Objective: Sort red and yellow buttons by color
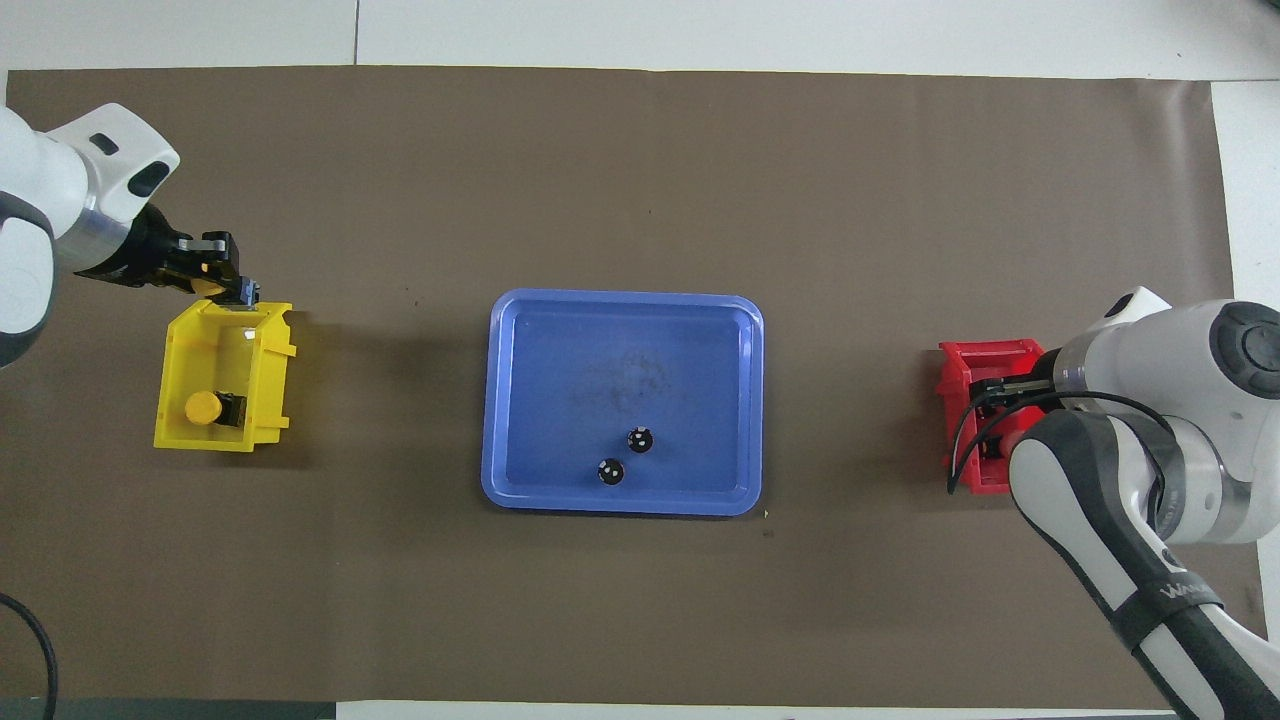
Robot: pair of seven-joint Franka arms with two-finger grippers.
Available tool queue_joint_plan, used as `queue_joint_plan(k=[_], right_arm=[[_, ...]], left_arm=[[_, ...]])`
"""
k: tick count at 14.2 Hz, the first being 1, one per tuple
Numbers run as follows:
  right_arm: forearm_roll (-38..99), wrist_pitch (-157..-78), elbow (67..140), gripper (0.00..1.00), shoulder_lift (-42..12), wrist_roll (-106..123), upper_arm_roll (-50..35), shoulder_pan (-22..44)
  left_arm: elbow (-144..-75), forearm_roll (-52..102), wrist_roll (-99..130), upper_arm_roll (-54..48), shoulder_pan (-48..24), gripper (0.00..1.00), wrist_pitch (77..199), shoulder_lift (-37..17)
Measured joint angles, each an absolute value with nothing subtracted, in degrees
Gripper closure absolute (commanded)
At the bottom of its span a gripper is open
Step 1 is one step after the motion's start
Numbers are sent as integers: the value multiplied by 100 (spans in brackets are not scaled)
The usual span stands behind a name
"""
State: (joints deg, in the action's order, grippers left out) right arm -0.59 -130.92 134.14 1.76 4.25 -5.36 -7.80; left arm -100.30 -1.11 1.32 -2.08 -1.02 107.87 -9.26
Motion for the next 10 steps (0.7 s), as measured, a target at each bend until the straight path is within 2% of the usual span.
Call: queue_joint_plan(k=[3, 6, 10], right_arm=[[-59, -12777, 13156, 36, 185, 426, -540, -772], [-60, -12344, 12740, 36, 215, 426, -547, -671], [-49, -10780, 11480, 30, 334, 387, -549, -510]], left_arm=[[-10149, -111, -613, -211, 305, 99, 10872, -902], [-10627, -111, -723, -216, 428, 99, 11292, -766], [-11123, -111, -723, -238, 428, 99, 11358, -526]])
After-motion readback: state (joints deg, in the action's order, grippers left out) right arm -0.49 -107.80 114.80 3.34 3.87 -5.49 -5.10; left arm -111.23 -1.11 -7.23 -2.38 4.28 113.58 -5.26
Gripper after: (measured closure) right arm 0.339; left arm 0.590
